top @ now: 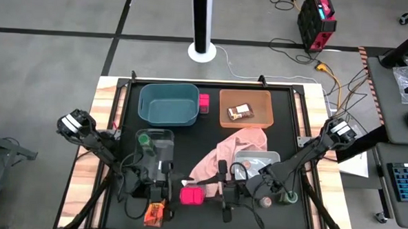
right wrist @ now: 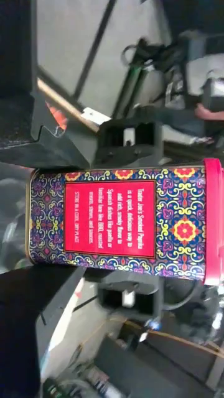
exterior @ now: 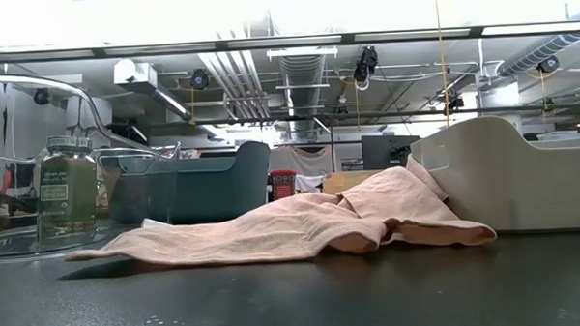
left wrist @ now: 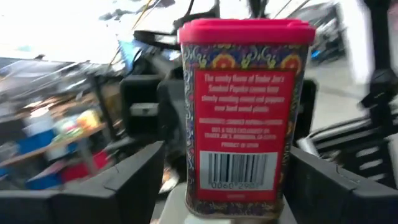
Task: Sort spices by type
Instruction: Put the bottom red seasoning can into the blue bin
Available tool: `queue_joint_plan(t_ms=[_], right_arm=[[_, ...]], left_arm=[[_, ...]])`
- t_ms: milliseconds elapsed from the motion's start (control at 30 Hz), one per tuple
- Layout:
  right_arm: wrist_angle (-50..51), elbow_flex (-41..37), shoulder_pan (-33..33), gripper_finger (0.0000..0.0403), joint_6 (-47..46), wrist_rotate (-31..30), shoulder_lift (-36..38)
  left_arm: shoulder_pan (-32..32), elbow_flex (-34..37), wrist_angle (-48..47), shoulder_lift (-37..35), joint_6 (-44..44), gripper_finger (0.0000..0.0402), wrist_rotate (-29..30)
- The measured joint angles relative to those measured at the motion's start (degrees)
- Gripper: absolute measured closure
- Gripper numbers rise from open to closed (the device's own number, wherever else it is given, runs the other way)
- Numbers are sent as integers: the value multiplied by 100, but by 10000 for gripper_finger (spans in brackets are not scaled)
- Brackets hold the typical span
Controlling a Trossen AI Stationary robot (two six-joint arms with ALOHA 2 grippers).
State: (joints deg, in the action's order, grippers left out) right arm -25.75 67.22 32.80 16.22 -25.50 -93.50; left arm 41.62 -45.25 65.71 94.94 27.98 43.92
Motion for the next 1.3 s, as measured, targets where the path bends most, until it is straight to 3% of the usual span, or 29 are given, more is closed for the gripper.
queue_joint_plan(t_ms=[267,467,633,767,1033,1167,1300], right_arm=[[1822,184,17,207,-678,-323,339],[2953,391,20,207,-1105,-362,350],[4138,534,24,207,-1672,-560,350],[4485,555,22,207,-1897,-583,338],[4531,555,20,207,-1954,-608,331],[4520,553,20,207,-1965,-604,327],[4523,553,20,207,-1962,-605,326]], left_arm=[[195,0,-419,-12,-4,123,1076],[188,0,-1101,-78,-558,123,1160],[170,-273,-2622,-354,-1549,123,1204],[44,-780,-4027,-400,-2212,123,1177],[-270,-1840,-6017,-275,-2730,122,655],[-413,-2147,-6522,-144,-2860,122,50],[-518,-2333,-6739,-79,-2908,122,-99]])
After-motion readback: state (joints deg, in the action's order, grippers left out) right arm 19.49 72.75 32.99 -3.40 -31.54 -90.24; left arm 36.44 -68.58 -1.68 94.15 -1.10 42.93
